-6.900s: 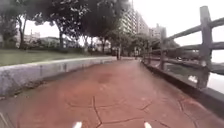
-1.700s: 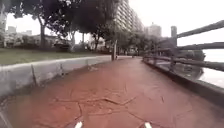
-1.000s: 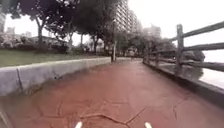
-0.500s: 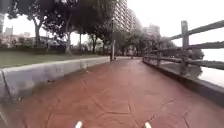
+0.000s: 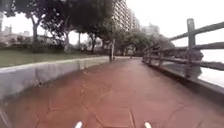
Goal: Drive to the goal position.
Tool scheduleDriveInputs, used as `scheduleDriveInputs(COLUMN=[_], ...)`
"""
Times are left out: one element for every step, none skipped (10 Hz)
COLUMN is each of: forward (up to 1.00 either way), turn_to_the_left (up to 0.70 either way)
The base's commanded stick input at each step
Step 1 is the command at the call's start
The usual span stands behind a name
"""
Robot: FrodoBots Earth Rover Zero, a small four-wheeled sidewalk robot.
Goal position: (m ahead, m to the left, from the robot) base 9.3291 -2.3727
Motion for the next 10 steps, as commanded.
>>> scheduleDriveInputs(forward=[0.5, 0.5, 0.5, 0.5, 0.5, 0.5, 0.5, 0.5, 0.5, 0.5], turn_to_the_left=[0.0, 0.0, 0.0, 0.0, 0.0, 0.0, 0.0, 0.0, 0.0, 0.0])
